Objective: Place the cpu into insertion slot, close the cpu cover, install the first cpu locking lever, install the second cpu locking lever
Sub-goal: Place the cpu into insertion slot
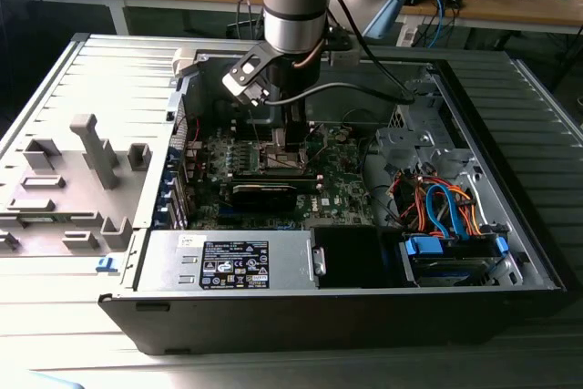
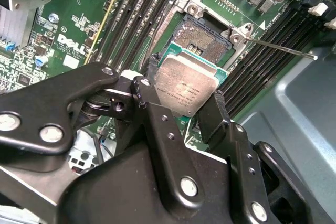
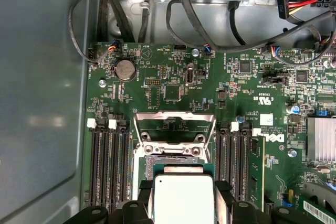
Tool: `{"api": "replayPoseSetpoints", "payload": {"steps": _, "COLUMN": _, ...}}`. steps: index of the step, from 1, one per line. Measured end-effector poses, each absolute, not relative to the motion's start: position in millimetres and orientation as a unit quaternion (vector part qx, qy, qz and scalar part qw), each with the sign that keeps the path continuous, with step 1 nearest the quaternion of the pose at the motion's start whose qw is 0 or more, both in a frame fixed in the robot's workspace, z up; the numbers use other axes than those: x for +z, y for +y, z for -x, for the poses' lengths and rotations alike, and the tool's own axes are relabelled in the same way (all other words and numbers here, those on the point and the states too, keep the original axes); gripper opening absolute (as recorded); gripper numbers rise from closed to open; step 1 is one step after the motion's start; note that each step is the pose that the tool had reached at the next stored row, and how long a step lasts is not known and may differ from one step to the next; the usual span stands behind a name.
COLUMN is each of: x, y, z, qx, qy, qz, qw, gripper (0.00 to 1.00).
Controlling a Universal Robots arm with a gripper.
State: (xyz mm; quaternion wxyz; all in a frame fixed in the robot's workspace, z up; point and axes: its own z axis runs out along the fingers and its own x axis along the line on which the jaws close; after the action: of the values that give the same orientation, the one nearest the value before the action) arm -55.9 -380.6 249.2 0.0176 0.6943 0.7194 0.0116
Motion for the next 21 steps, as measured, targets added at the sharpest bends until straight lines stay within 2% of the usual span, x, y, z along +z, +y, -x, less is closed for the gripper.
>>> {"api": "replayPoseSetpoints", "payload": {"steps": 21, "x": 242.7, "y": -380.6, "z": 55.9, "qx": 0.012, "qy": 0.719, "qz": -0.694, "qw": 0.018, "gripper": 0.55}}
